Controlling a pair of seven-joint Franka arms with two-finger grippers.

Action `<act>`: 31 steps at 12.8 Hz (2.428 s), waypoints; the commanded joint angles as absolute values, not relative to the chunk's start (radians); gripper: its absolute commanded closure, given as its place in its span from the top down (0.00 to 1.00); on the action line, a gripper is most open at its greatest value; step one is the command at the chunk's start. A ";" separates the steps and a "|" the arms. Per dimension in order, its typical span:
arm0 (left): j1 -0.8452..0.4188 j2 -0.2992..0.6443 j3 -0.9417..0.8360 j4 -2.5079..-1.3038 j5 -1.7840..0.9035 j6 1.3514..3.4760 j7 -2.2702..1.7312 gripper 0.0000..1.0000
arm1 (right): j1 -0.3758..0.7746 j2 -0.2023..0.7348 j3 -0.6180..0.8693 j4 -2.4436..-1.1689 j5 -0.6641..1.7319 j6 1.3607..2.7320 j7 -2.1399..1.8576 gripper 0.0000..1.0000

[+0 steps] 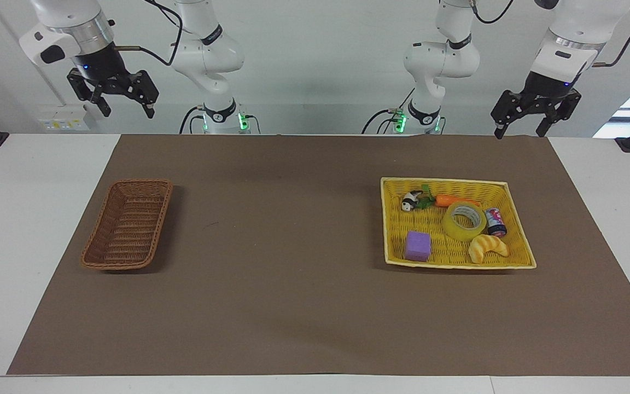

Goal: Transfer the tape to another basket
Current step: 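Move the left gripper toward the yellow tape roll in the tray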

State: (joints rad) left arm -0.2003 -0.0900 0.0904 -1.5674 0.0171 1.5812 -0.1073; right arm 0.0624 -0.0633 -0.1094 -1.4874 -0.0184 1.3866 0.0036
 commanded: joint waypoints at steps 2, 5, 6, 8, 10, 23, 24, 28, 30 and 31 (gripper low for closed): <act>-0.195 -0.100 0.086 -1.560 0.031 1.554 -0.092 1.00 | 0.058 -0.083 -0.109 -1.513 -0.025 1.402 0.003 1.00; -0.193 -0.101 0.086 -1.562 0.029 1.551 -0.097 1.00 | 0.052 -0.081 -0.110 -1.502 -0.023 1.399 0.006 1.00; -0.195 -0.101 0.086 -1.562 0.028 1.555 -0.101 1.00 | 0.052 -0.084 -0.110 -1.505 -0.029 1.399 -0.003 1.00; -0.193 -0.106 0.086 -1.565 0.026 1.552 -0.104 1.00 | 0.061 -0.094 -0.110 -1.525 -0.026 1.405 -0.012 1.00; -0.193 -0.106 0.086 -1.565 0.026 1.557 -0.107 1.00 | 0.061 -0.094 -0.109 -1.536 -0.023 1.414 -0.014 1.00; -0.192 -0.115 0.087 -1.586 0.026 1.557 -0.106 1.00 | 0.051 -0.095 -0.110 -1.536 -0.023 1.399 -0.026 1.00; -0.192 -0.115 0.087 -1.613 0.026 1.566 -0.103 1.00 | 0.051 -0.095 -0.112 -1.536 -0.023 1.397 -0.026 1.00; -0.166 -0.115 0.087 -1.733 0.026 1.672 -0.091 1.00 | 0.051 -0.092 -0.114 -1.522 -0.023 1.390 -0.022 1.00; -0.150 -0.114 0.087 -1.810 0.028 1.750 -0.091 1.00 | 0.064 -0.094 -0.109 -1.526 -0.038 1.397 -0.034 1.00; -0.149 -0.114 0.087 -1.856 0.028 1.797 -0.089 1.00 | 0.066 -0.097 -0.103 -1.538 -0.037 1.411 -0.053 1.00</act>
State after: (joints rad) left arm -0.1672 -0.0912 0.0940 -1.7539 0.0171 1.7065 -0.1043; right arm 0.0613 -0.0723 -0.1122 -1.5048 -0.0186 1.3872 -0.0118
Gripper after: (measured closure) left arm 0.000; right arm 0.000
